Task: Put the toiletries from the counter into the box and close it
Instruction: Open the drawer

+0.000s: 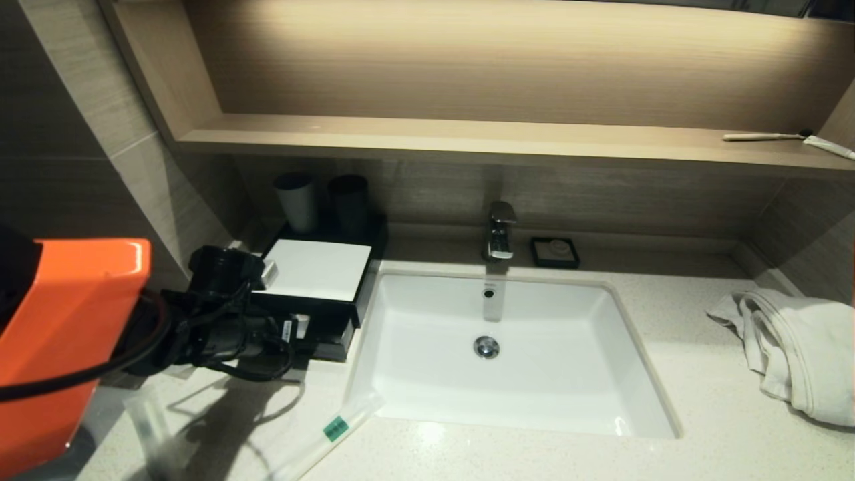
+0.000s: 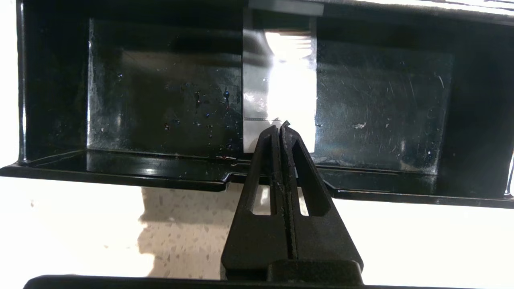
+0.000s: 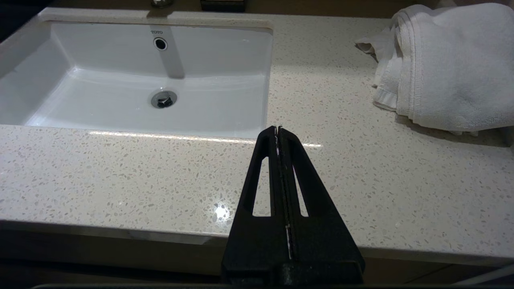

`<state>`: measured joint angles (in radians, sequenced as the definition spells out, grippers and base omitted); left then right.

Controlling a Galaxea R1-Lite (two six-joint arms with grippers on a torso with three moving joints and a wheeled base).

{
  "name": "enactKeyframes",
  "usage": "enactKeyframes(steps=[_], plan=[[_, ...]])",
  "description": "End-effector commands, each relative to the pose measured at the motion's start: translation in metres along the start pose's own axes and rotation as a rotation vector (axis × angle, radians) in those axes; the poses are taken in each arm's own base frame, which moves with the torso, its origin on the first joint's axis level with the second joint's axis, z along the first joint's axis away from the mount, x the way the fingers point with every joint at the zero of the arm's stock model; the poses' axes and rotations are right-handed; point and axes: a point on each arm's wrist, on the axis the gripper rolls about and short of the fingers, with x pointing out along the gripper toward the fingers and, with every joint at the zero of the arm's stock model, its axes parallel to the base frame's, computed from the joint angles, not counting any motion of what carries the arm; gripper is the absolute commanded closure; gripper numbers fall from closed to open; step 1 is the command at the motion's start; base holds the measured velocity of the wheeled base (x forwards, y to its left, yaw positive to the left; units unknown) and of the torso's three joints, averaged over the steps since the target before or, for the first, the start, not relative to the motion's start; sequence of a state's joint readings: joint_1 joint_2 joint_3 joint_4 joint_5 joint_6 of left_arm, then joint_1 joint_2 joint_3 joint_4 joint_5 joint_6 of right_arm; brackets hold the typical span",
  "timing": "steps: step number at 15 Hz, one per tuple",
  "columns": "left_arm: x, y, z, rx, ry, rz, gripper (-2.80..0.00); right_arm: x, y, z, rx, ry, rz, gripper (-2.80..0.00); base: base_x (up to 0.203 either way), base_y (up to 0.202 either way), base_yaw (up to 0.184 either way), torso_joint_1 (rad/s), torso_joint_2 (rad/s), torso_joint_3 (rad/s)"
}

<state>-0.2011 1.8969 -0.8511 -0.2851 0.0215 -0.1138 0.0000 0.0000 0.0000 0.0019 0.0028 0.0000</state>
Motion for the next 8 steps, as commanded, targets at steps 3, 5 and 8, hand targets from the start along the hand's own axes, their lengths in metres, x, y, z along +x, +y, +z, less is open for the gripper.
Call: enactKeyframes(steps=[3,5,8], plan=[[-0.012,0.000,0.001,-0.001,-0.006,-0.001,0.00,0.000,0.000,0.000,0.000,0.000,0.000,0.00,0.000,0.000,0.000,0.000,0.00,0.000],[-0.017,0.001,-0.002,-0.001,0.008,0.001,0.00,0.000,0.000,0.000,0.000,0.000,0.000,0.00,0.000,0.000,0.000,0.000,0.00,0.000],[-0.021,0.001,-0.006,0.001,0.020,0.002,0.00,0.000,0.000,0.000,0.000,0.000,0.000,0.00,0.000,0.000,0.000,0.000,0.00,0.000]])
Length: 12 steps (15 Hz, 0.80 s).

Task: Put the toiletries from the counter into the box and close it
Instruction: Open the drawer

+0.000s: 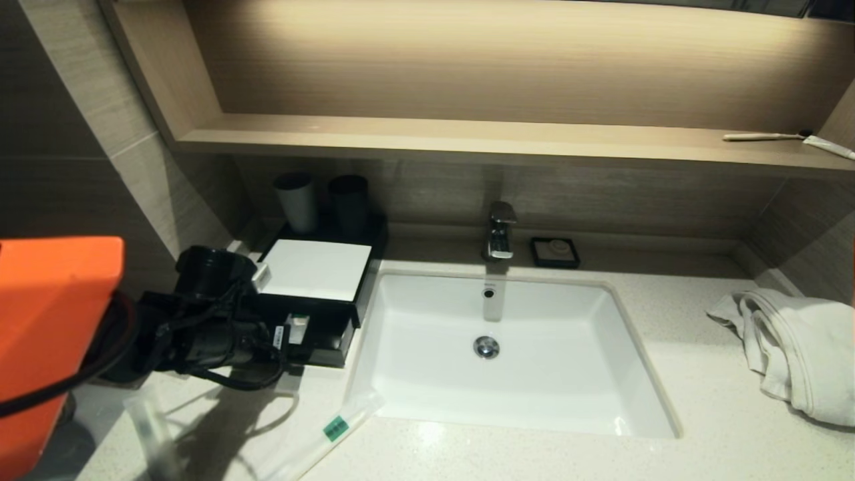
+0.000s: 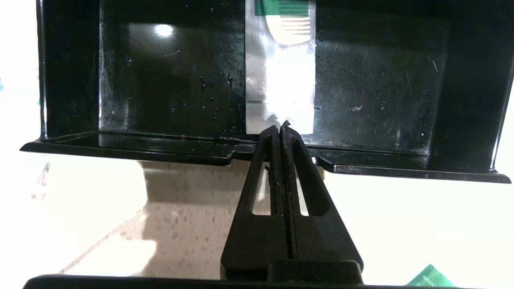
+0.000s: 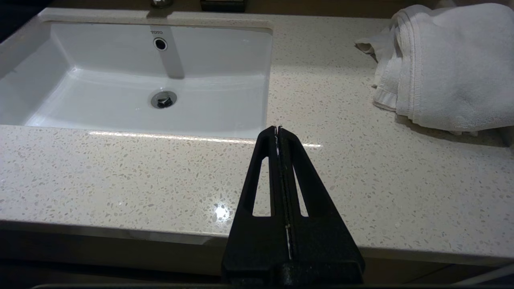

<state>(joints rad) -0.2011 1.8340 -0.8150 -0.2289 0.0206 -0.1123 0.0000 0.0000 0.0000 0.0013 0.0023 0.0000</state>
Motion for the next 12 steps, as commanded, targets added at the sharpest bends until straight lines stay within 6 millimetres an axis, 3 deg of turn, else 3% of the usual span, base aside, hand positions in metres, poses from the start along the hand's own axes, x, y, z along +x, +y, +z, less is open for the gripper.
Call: enactKeyframes(steps=[1,4,12], plan=[[-0.004,0.000,-0.001,-0.001,-0.003,0.001,0.00,0.000,0.000,0.000,0.000,0.000,0.000,0.00,0.000,0.000,0.000,0.000,0.00,0.000],[-0.004,0.000,-0.003,0.000,0.015,0.002,0.00,0.000,0.000,0.000,0.000,0.000,-0.001,0.00,0.000,0.000,0.000,0.000,0.00,0.000],[-0.002,-0.002,0.017,-0.001,0.022,0.003,0.00,0.000,0.000,0.000,0.000,0.000,0.001,0.00,0.000,0.000,0.000,0.000,0.00,0.000]])
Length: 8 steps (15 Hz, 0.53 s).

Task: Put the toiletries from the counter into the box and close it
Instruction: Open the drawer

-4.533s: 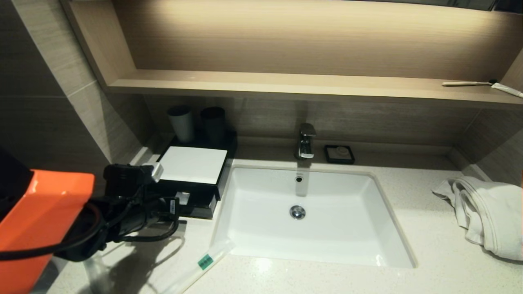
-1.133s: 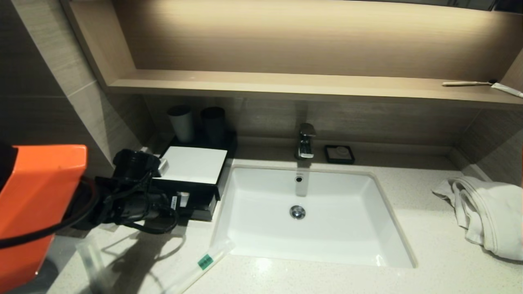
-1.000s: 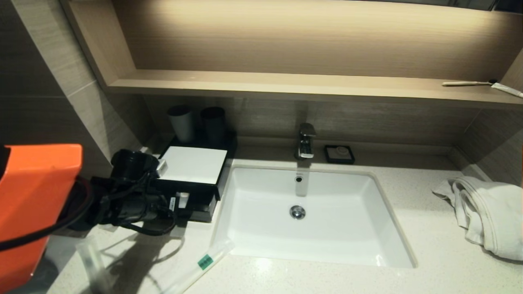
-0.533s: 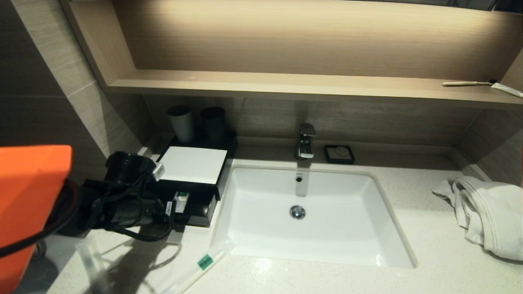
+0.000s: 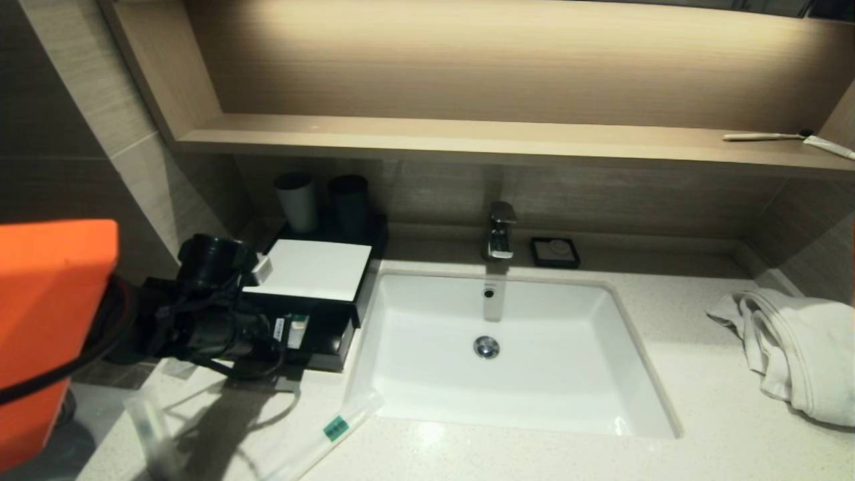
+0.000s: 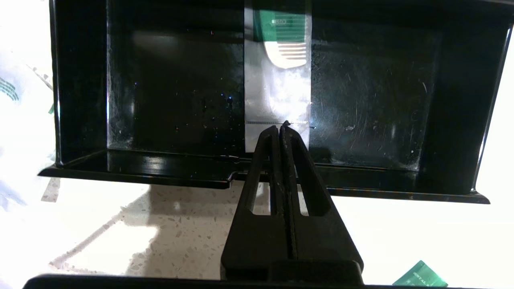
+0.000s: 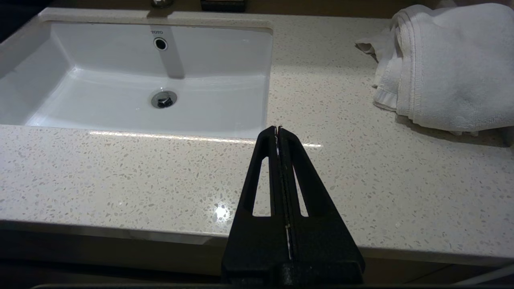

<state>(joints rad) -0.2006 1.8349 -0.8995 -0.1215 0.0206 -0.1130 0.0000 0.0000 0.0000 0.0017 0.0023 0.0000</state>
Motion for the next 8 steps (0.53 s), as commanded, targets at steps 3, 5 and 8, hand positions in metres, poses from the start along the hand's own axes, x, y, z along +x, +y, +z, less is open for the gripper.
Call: enactKeyframes(steps=[3,5,8], plan=[[0.0029,-0.0003,0.0017,0.001,0.044,0.007,0.00,0.0000,0.0000,0.0000,0.000,0.000,0.001,0.00,0.000,0.000,0.000,0.000,0.00,0.000],[0.0052,0.0002,-0.0034,0.002,0.090,0.011,0.00,0.0000,0.0000,0.0000,0.000,0.000,0.001,0.00,0.000,0.000,0.000,0.000,0.00,0.000],[0.0067,0.0002,-0.0041,0.002,0.095,0.011,0.00,0.0000,0.0000,0.0000,0.000,0.000,0.001,0.00,0.000,0.000,0.000,0.000,0.00,0.000]])
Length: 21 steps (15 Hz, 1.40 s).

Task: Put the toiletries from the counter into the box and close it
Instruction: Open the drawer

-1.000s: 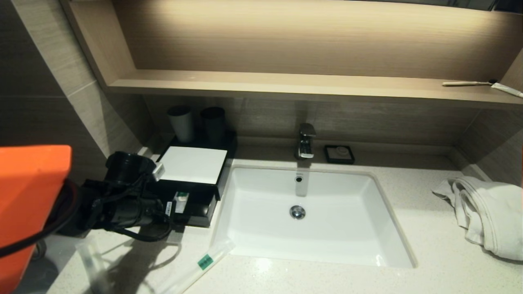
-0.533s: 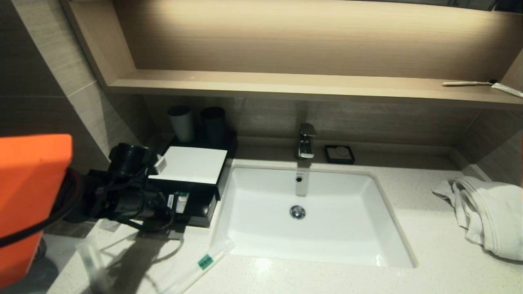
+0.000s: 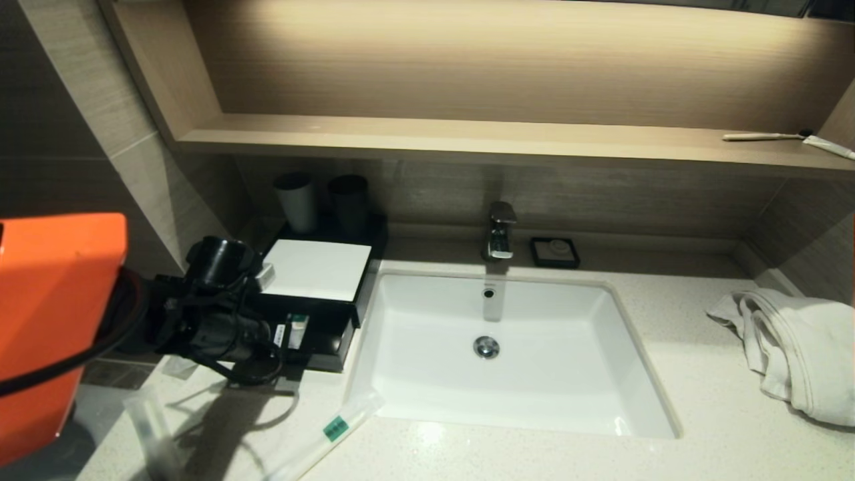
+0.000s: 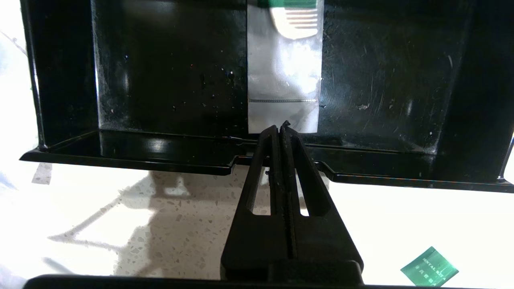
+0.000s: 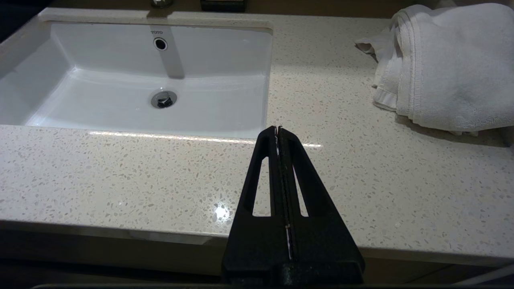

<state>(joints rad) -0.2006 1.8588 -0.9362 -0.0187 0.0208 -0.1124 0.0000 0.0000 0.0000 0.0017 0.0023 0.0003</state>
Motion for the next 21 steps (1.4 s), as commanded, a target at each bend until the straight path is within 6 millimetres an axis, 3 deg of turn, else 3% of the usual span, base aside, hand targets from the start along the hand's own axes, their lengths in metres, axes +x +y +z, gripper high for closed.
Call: enactKeyframes(steps=[1,12,21], plan=[[0.002,0.000,-0.001,-0.001,0.010,0.002,0.00,0.000,0.000,0.000,0.000,0.000,0.001,0.00,0.000,0.000,0.000,0.000,0.00,0.000],[-0.011,0.001,-0.008,0.006,0.046,0.005,0.00,0.000,0.000,0.000,0.000,0.000,0.001,0.00,0.000,0.000,0.000,0.000,0.00,0.000],[-0.021,0.003,-0.029,0.012,0.093,0.007,0.00,0.000,0.000,0.000,0.000,0.000,0.000,0.00,0.000,0.000,0.000,0.000,0.00,0.000]])
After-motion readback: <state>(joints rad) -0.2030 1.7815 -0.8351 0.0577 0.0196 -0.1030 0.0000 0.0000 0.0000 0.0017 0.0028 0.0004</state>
